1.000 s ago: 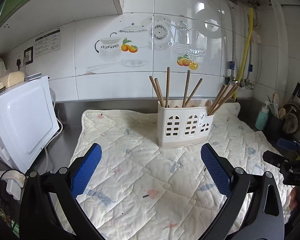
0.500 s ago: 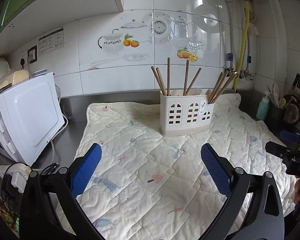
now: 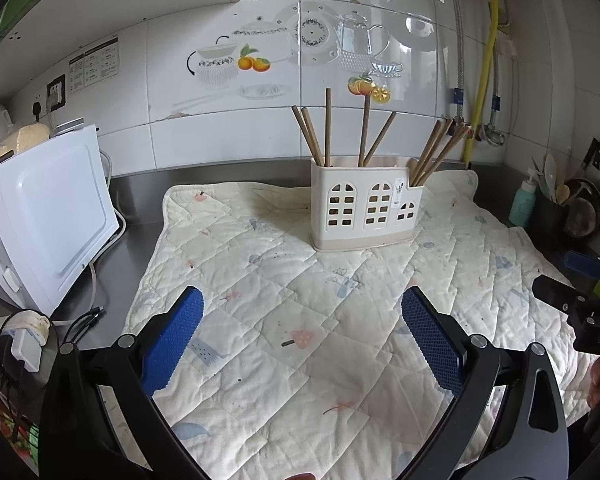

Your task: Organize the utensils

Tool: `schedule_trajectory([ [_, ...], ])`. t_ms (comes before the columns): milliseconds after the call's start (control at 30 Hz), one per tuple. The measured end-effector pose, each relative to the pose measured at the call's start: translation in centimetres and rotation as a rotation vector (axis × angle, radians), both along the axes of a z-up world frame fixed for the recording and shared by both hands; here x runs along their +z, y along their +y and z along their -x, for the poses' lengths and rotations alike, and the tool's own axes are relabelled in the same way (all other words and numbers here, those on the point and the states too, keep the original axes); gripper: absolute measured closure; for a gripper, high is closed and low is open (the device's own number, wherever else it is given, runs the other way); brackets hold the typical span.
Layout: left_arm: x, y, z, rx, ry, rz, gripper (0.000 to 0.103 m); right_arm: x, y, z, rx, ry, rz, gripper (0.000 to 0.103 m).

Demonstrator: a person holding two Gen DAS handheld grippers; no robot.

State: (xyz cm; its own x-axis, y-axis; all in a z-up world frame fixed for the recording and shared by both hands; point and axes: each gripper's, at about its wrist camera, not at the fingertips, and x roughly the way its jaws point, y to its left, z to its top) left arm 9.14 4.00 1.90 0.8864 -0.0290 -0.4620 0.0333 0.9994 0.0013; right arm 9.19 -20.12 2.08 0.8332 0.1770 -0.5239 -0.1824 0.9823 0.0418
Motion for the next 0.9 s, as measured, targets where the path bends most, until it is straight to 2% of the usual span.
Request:
schedule_trajectory([
  [900, -0.7, -1.4, -0.6, -0.023, 0.032, -0.014, 0.005, -0.2, -0.3, 0.2, -0.008, 0.007, -0.006, 0.007],
])
